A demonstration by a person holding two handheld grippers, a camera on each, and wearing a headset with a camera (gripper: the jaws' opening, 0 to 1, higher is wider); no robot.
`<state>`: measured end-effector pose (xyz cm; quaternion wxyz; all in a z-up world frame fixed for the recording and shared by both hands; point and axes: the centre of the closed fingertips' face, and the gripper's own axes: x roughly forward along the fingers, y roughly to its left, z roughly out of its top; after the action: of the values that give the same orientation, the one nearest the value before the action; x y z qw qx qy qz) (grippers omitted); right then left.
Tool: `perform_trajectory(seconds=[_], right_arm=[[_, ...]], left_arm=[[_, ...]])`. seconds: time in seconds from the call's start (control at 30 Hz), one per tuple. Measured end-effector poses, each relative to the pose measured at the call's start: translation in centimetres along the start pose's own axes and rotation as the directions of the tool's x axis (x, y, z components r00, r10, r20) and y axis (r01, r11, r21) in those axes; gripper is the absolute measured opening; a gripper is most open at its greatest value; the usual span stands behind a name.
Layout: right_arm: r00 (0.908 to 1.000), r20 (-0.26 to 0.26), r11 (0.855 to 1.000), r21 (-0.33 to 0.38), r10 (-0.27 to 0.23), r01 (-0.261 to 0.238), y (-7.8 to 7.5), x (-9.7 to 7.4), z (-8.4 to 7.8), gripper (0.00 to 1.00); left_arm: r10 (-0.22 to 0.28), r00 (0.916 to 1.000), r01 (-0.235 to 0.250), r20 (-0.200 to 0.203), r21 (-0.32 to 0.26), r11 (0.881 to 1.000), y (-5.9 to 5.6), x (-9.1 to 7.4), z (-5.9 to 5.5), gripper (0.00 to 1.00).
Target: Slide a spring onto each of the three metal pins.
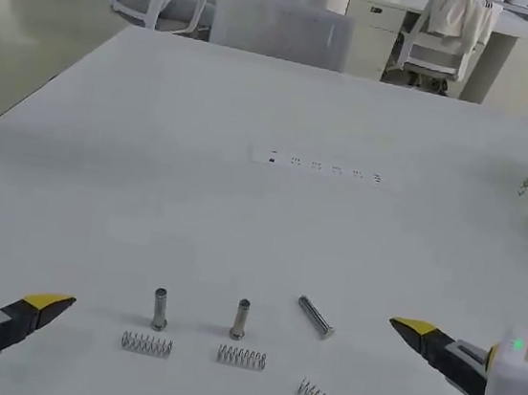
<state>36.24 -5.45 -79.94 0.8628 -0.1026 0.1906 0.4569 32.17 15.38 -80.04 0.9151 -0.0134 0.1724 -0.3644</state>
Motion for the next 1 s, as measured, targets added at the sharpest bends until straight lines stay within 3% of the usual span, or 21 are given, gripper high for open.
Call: perform_trajectory(seconds=[0.77,1.0], right_arm=[[1.0000,0.002,1.000,0.000,0.003,-0.003,-0.17,0.03,0.22,0.87],[1.0000,-0.004,1.000,-0.001,0.006,-0.006,-0.89,0.09,0.73,0.86]], left_arm=[[0.004,1.0000,-0.004,0.002,0.005,1.000,-0.06,-0.07,0.31,0.98],[0.001,1.0000,-0.001,-0.003,0.002,1.000,-0.02,0.11,0.18,0.98]])
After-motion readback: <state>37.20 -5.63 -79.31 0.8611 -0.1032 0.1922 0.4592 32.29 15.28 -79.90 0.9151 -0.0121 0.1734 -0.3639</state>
